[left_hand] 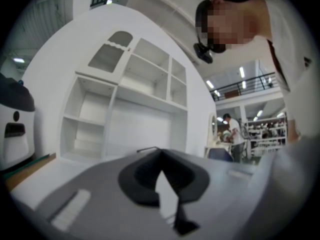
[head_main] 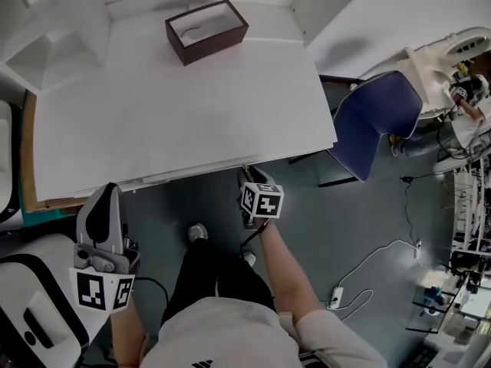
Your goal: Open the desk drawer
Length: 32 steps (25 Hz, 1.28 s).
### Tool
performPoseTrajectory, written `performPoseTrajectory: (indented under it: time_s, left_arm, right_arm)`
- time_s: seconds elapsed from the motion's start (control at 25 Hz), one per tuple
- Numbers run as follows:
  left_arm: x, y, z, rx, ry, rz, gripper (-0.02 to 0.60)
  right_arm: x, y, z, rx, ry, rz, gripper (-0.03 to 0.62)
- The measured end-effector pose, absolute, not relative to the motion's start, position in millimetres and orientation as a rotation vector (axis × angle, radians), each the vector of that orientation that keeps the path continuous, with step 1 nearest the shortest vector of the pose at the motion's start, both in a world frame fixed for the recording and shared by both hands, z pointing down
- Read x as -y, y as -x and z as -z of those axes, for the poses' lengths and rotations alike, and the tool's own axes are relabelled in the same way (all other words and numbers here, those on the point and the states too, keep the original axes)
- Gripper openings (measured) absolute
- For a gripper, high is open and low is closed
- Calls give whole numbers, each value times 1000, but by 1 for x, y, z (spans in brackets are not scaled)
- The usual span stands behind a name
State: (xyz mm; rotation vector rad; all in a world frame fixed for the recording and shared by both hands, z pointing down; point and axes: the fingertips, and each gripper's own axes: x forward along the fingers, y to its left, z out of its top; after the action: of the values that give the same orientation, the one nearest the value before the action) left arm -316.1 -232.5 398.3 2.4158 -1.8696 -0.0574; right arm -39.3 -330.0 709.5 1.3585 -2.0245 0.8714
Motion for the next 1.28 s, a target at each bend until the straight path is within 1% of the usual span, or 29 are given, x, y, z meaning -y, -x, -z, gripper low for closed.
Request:
performPoseTrajectory:
  time_s: [0.12,0.16,0.24,0.6,1.28]
  left_arm:
    - [232,320,-401,1878,-2405,42,5]
    - [232,321,-402,1878,-2405,38,5]
    - [233,321,-404,1874,-2408,29,5]
    - [240,300,-400,1811,-2458,42,5]
    - [222,259,-382,1763,-2522,103,5]
  right_arm:
    - [333,38,-719,1996,-1357,-871,123]
    - [334,38,-721,1988,-1352,-864,98]
    - [334,39,-722,1985,-1335,-858,75]
    - [323,37,-722,1994,-1297,-873,72]
    - [240,11,-725,1987,-1247,-922,72]
